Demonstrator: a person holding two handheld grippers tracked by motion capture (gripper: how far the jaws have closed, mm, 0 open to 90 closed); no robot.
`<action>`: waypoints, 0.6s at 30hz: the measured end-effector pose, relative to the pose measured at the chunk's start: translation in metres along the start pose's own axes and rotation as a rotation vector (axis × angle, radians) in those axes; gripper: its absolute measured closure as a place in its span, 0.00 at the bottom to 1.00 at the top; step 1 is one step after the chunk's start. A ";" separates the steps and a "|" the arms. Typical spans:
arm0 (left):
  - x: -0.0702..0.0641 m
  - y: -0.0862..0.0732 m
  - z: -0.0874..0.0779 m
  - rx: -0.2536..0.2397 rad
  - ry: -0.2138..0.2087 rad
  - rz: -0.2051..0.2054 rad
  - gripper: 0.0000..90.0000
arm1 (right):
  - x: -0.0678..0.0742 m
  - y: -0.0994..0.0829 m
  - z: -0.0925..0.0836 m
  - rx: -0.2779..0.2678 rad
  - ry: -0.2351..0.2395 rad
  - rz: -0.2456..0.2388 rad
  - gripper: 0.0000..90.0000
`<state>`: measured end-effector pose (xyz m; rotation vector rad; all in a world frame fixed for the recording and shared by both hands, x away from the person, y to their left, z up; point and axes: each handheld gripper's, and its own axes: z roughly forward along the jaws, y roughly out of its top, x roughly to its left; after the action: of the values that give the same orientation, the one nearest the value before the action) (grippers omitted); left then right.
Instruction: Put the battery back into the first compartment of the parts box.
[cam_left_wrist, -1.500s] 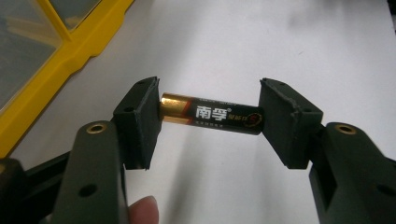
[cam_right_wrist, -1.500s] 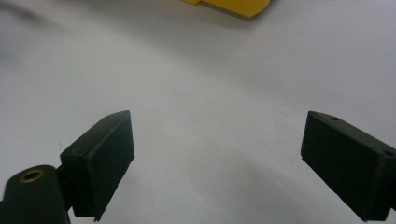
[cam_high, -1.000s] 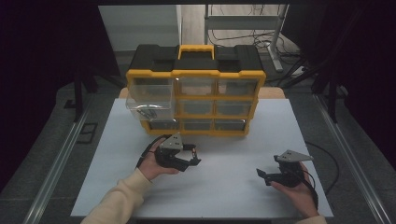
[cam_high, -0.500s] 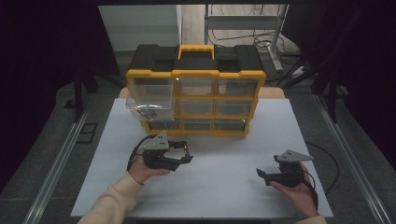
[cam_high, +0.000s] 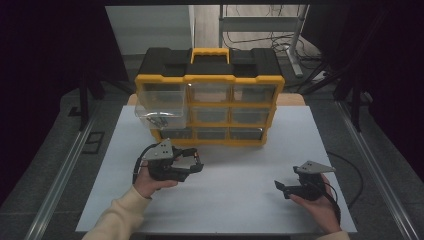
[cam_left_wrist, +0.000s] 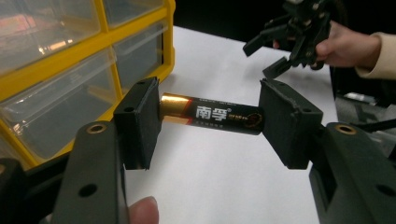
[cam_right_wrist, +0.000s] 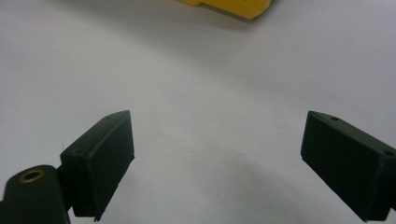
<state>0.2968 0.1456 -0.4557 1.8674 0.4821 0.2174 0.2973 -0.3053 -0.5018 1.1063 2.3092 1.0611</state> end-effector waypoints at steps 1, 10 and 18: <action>0.000 0.000 -0.001 -0.006 -0.001 -0.004 0.46 | 0.000 0.000 0.000 0.000 0.000 0.000 0.11; -0.003 0.008 -0.010 -0.064 0.000 -0.014 0.46 | 0.000 0.000 0.000 0.000 0.001 0.002 0.11; -0.007 0.015 -0.018 -0.109 -0.001 -0.017 0.46 | 0.000 0.000 0.000 0.000 0.000 0.003 0.11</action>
<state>0.2872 0.1538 -0.4352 1.7562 0.4757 0.2276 0.2975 -0.3050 -0.5018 1.1100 2.3087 1.0619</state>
